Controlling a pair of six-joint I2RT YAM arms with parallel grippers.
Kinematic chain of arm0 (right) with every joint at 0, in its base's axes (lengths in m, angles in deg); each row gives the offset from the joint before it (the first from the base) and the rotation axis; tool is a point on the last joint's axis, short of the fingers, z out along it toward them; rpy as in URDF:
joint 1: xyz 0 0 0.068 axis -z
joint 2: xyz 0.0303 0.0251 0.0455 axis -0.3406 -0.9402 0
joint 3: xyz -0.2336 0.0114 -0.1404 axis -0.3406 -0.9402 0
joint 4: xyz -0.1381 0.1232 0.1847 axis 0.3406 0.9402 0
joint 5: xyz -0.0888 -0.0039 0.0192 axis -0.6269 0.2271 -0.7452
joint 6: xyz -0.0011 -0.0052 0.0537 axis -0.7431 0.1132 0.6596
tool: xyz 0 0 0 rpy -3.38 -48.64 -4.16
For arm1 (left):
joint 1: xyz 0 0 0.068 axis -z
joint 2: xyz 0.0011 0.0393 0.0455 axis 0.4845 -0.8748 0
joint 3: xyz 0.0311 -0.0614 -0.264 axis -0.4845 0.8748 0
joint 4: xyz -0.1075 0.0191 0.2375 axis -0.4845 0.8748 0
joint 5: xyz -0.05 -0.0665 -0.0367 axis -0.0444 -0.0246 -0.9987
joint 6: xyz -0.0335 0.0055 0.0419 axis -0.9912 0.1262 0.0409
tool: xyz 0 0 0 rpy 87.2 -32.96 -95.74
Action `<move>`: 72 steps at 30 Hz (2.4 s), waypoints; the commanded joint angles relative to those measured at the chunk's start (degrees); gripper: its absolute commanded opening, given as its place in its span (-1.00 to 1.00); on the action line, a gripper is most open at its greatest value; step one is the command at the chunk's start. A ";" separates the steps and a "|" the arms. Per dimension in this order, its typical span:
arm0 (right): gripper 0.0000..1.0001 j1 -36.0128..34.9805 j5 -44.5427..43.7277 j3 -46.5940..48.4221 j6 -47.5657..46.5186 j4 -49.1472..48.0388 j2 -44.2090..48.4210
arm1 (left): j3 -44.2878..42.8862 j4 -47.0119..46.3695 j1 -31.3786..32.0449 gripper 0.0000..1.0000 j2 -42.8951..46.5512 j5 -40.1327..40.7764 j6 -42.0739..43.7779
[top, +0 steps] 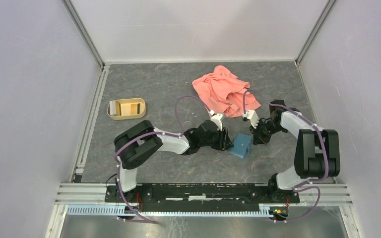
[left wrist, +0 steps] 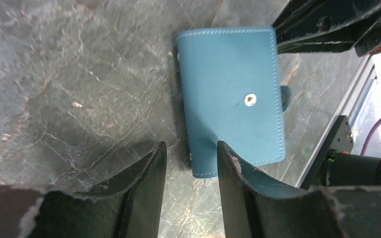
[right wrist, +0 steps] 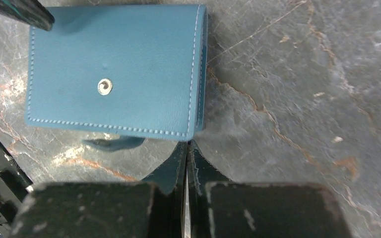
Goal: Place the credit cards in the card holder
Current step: Close the card holder at the center of the board.
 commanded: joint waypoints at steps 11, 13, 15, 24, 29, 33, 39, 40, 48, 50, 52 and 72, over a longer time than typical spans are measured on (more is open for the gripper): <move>-0.93 -16.16 2.57 16.81 13.00 -4.96 -16.07 | 3.89 -7.65 3.81 -0.09 -1.82 -2.87 -8.85; -0.91 -17.52 2.07 20.96 13.68 -3.92 -17.82 | 5.08 -8.53 3.91 -0.09 -1.00 -2.16 -9.72; -0.87 -17.26 -1.01 23.37 13.65 -3.83 -17.19 | 6.08 -8.60 3.93 -0.09 0.17 -1.11 -9.74; -0.21 -10.18 -1.92 16.92 5.72 -4.27 -0.10 | 11.79 -9.05 3.88 -0.08 11.22 4.83 -2.23; 0.07 -9.69 5.18 6.38 8.50 -8.81 7.73 | 12.75 -8.07 3.67 0.05 18.75 14.02 11.25; 0.07 -9.70 7.47 3.35 11.95 -10.21 7.12 | 8.74 -7.78 1.87 0.25 16.90 11.66 14.16; 0.09 -9.74 6.65 1.07 14.35 -12.65 5.87 | 1.04 -3.25 -1.08 0.08 8.74 1.29 10.37; 0.09 -9.69 6.64 0.96 14.56 -12.84 5.46 | 0.71 -3.25 -1.08 0.06 7.61 1.56 10.15; -0.24 -9.70 4.71 1.41 15.50 -13.33 3.57 | -4.04 1.97 -1.08 -0.08 0.67 4.97 10.84; -0.26 -9.70 4.63 1.17 15.38 -13.16 3.59 | -4.96 3.42 -1.08 -0.06 -0.26 5.21 11.33; -0.27 -9.65 4.21 0.66 15.38 -13.39 3.84 | -5.34 4.00 -1.07 -0.05 -0.79 5.21 11.73; -0.91 -9.65 8.18 0.78 15.47 -11.15 4.75 | -10.61 13.32 -0.97 -0.05 -6.90 10.51 12.41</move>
